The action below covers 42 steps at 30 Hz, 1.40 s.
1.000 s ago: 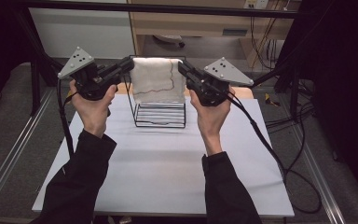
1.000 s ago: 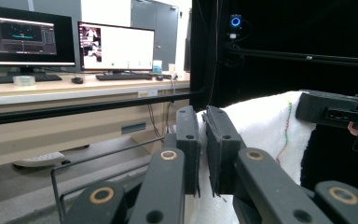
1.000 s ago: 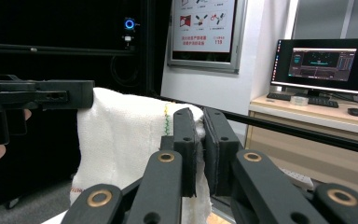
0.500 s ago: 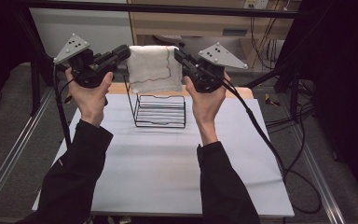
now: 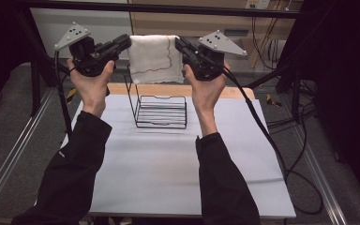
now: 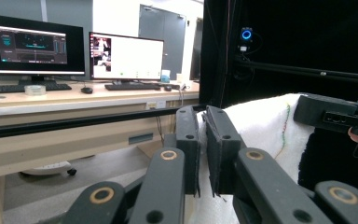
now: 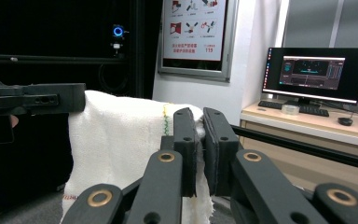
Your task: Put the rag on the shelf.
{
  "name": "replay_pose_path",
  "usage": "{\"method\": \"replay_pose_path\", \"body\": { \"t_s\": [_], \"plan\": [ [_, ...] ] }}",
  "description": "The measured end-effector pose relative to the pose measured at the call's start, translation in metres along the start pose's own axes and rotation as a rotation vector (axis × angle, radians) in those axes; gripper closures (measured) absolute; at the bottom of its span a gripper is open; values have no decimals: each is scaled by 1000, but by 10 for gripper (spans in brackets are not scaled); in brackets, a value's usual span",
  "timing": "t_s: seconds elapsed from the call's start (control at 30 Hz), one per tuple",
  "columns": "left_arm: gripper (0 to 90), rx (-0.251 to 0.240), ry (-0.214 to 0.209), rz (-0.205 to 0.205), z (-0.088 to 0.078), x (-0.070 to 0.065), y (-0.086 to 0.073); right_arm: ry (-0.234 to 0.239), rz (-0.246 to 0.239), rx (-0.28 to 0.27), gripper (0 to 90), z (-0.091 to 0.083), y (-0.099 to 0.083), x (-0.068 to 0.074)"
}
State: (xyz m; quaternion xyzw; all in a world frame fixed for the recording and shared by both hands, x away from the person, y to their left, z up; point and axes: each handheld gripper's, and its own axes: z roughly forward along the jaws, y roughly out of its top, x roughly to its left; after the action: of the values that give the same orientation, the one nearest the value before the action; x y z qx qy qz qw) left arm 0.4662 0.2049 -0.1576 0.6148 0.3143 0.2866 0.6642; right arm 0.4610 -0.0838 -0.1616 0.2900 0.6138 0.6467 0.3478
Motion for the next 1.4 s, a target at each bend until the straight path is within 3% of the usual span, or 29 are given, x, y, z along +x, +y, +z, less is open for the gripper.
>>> {"method": "replay_pose_path", "body": {
  "t_s": [0.23,0.6,1.4],
  "plan": [
    [843,-14,4,7,6,5,11,-1,-10,-12,846,6,9,-3],
    [843,5,26,8,21,16,14,-12,-8,11,846,25,7,-13],
    [843,47,45,-11,44,40,-3,-18,-8,74,846,50,-7,-24]
  ]
}}
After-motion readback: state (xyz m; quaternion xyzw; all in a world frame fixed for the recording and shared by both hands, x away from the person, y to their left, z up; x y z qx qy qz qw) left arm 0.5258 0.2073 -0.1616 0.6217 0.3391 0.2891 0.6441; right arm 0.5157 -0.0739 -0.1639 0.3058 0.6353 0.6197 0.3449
